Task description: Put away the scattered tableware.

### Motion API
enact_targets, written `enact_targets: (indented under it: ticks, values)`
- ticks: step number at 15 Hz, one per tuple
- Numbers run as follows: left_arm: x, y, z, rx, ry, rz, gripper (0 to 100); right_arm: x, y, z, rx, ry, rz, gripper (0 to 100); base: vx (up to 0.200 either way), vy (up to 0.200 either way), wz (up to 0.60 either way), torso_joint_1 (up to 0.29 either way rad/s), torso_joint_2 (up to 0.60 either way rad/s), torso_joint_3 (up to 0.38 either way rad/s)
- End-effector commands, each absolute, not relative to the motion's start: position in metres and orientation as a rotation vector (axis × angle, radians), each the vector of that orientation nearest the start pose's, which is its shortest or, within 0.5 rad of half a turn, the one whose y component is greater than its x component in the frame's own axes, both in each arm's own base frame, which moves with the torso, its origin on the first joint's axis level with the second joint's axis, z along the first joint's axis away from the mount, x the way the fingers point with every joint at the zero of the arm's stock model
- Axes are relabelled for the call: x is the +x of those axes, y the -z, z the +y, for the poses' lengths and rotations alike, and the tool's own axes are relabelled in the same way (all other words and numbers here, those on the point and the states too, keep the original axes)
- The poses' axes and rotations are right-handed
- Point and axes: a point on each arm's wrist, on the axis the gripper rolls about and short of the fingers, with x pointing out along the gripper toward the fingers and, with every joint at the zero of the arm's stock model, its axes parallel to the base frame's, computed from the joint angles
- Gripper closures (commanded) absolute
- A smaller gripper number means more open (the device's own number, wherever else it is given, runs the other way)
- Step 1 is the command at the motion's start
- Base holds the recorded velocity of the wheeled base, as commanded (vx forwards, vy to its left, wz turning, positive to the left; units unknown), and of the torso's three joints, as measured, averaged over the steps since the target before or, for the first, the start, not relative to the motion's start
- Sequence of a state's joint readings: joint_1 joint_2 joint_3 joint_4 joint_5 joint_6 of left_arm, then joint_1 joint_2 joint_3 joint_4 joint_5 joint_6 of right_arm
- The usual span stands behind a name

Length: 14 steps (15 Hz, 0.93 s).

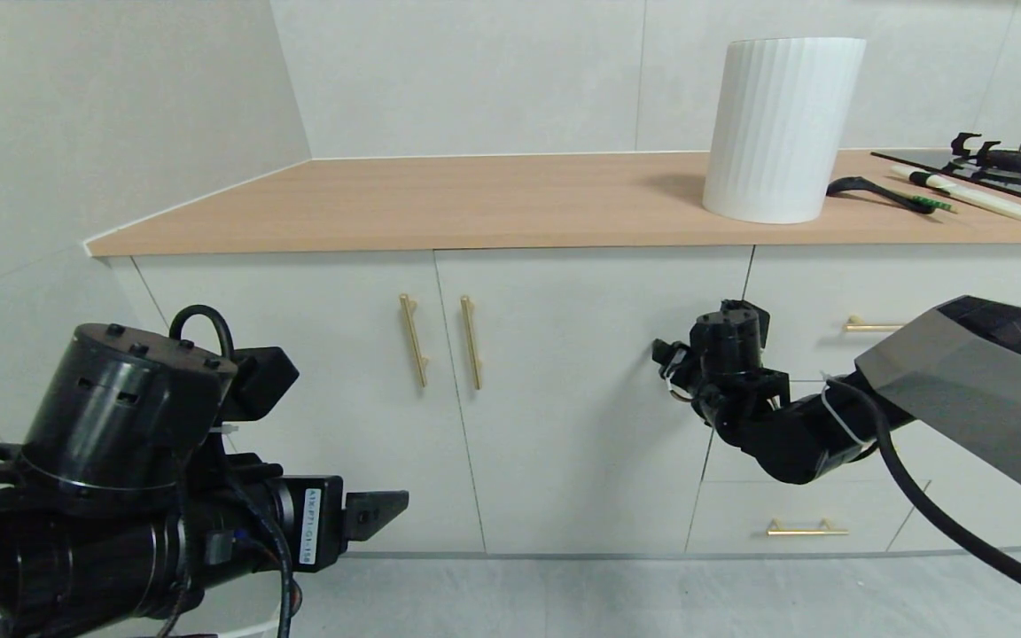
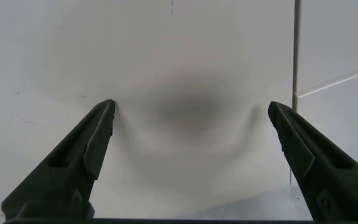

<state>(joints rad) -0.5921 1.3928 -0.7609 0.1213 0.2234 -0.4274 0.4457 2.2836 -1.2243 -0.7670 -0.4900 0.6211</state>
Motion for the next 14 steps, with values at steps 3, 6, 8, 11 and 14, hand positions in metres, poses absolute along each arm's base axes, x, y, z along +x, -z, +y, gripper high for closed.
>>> enact_targets:
  ticks: [3,6,8,11,14]
  values:
    - [0.175,-0.183,-0.111,-0.105,0.194,0.752,0,0.406,-0.084,0.179,0.488,0.128,0.234,0,0.0,0.0,0.0,0.0,0.0,0.0]
    - [0.175,-0.183,-0.111,-0.105,0.194,0.752,0,0.405,-0.086,0.178,0.491,0.125,0.229,0,0.0,0.0,0.0,0.0,0.0,0.0]
    - [0.175,-0.183,-0.111,-0.105,0.194,0.752,0,0.398,-0.091,0.178,0.491,0.114,0.234,0,0.0,0.0,0.0,0.0,0.0,0.0]
    - [0.174,-0.183,-0.111,-0.106,0.194,0.751,0,0.338,-0.108,0.175,0.477,-0.125,0.378,0,0.0,0.0,0.0,0.0,0.0,0.0]
    - [0.173,-0.185,-0.11,-0.109,0.195,0.744,0,0.282,-0.128,0.153,0.374,-0.423,0.466,0,0.0,0.0,0.0,0.0,0.0,0.0]
